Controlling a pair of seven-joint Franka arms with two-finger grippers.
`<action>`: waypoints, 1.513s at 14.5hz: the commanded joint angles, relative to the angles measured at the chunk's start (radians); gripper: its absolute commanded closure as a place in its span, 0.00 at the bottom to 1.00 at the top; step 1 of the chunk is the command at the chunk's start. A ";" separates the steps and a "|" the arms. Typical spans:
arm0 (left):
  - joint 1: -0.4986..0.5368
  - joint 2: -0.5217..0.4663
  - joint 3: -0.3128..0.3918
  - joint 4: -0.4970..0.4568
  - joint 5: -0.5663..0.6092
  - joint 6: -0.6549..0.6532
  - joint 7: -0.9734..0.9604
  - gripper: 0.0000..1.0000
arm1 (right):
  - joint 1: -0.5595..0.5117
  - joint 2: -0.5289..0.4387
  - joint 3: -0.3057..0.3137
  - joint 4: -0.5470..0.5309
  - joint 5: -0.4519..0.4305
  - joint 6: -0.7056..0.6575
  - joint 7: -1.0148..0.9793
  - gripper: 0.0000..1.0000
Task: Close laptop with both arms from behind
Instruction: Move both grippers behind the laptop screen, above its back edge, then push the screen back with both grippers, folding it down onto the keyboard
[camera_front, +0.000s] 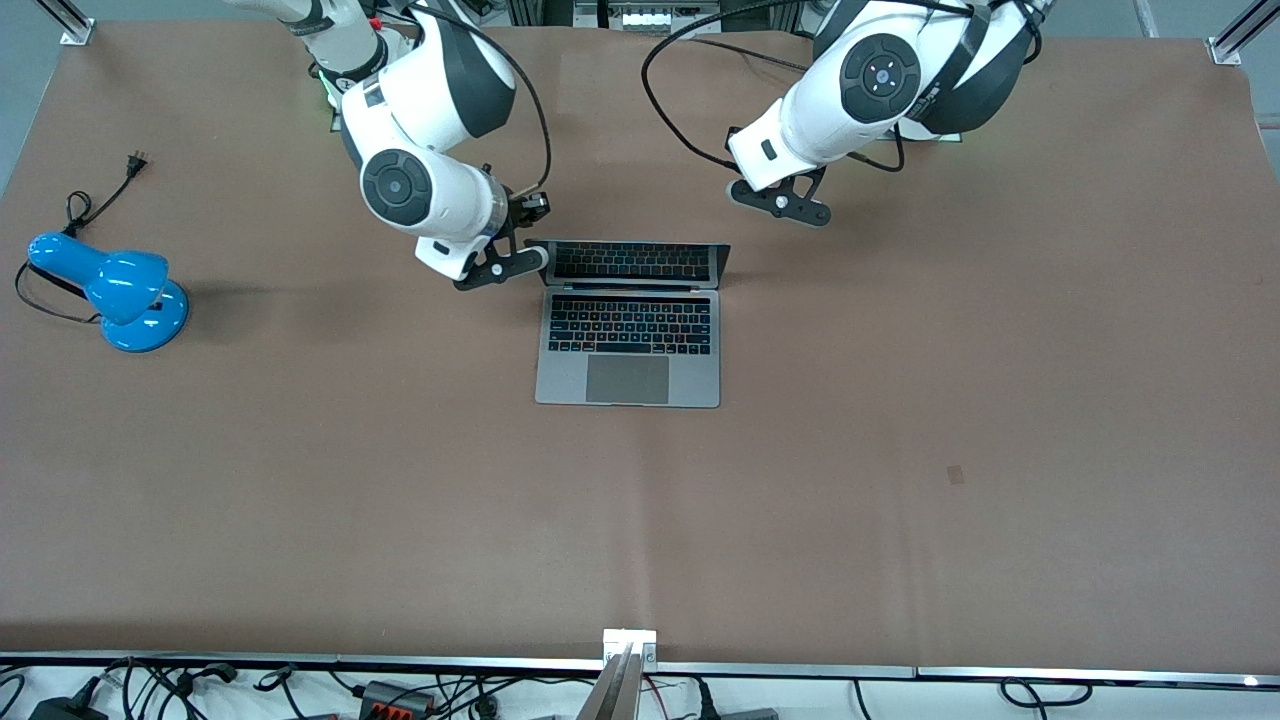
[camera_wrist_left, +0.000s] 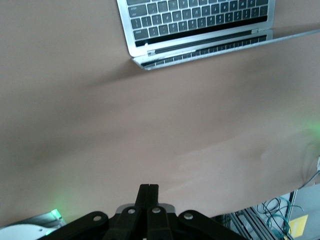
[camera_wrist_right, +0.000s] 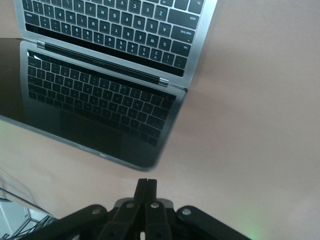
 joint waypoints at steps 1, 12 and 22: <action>0.012 -0.038 -0.061 -0.095 -0.027 0.119 0.004 0.99 | 0.022 0.017 -0.011 0.002 0.017 0.025 0.018 1.00; 0.007 0.115 -0.161 -0.203 -0.022 0.665 0.010 0.99 | 0.004 0.096 -0.016 0.136 0.015 0.045 0.038 1.00; 0.030 0.310 -0.143 -0.111 0.109 0.906 0.011 0.99 | 0.004 0.212 -0.022 0.274 0.003 0.065 0.064 1.00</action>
